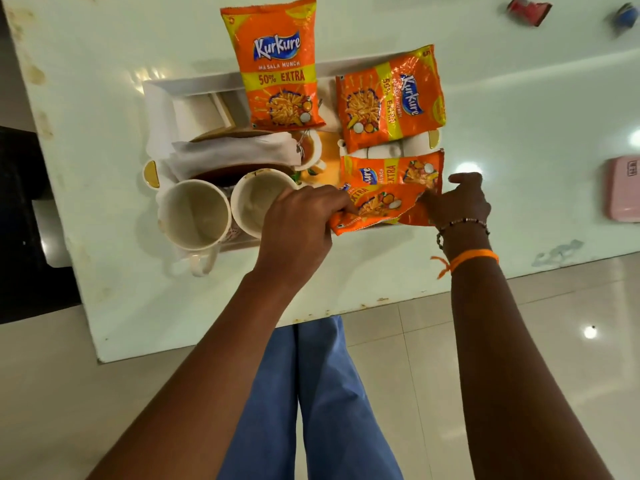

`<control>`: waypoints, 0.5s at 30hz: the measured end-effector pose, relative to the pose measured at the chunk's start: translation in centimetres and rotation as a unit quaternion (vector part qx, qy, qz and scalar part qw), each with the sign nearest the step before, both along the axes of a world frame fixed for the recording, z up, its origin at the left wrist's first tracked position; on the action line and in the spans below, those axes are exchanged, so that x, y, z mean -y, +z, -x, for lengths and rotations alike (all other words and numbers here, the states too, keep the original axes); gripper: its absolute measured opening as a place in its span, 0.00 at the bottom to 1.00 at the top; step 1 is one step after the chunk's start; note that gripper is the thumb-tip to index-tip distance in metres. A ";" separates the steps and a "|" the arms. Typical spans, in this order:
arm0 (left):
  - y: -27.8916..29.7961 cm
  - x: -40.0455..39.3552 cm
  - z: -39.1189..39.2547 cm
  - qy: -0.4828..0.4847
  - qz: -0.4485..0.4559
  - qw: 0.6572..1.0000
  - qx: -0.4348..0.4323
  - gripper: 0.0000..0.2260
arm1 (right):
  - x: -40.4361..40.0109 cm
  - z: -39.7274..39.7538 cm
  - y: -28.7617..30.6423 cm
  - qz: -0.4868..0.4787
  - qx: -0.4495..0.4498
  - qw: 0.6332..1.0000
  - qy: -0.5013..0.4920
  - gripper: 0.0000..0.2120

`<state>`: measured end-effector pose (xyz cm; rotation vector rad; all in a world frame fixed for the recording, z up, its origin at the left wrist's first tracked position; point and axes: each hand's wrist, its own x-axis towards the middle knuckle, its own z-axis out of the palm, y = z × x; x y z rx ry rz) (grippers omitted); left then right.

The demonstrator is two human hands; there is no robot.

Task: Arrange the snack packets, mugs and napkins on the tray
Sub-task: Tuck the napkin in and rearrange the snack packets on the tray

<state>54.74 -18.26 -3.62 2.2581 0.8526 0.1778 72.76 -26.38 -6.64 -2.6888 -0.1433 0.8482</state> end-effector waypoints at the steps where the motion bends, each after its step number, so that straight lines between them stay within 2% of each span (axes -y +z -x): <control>1: 0.0 0.1 -0.1 -0.005 0.000 1.000 0.000 0.04 | 0.0 -0.6 -0.1 -0.007 -0.015 1.000 0.002 0.22; 4: 0.2 0.3 -0.3 -0.011 0.017 1.000 0.012 0.05 | 0.3 -1.8 0.6 -0.082 -0.043 0.996 0.011 0.15; 8: 0.4 0.6 -1.1 -0.019 0.028 0.999 -0.005 0.06 | 1.5 -3.4 2.0 -0.128 0.043 0.990 0.030 0.12; 10: 0.0 0.8 -1.7 -0.059 0.033 0.993 -0.094 0.14 | 1.8 -4.2 2.4 -0.129 0.068 0.988 0.041 0.12; 12: -0.5 1.0 -2.3 -0.138 0.059 0.966 -0.210 0.26 | 1.7 -4.6 2.4 -0.129 0.061 0.988 0.059 0.14; 15: -0.8 1.1 -3.1 -0.207 0.071 0.920 -0.324 0.30 | 1.2 -4.4 2.0 -0.126 0.019 0.989 0.081 0.16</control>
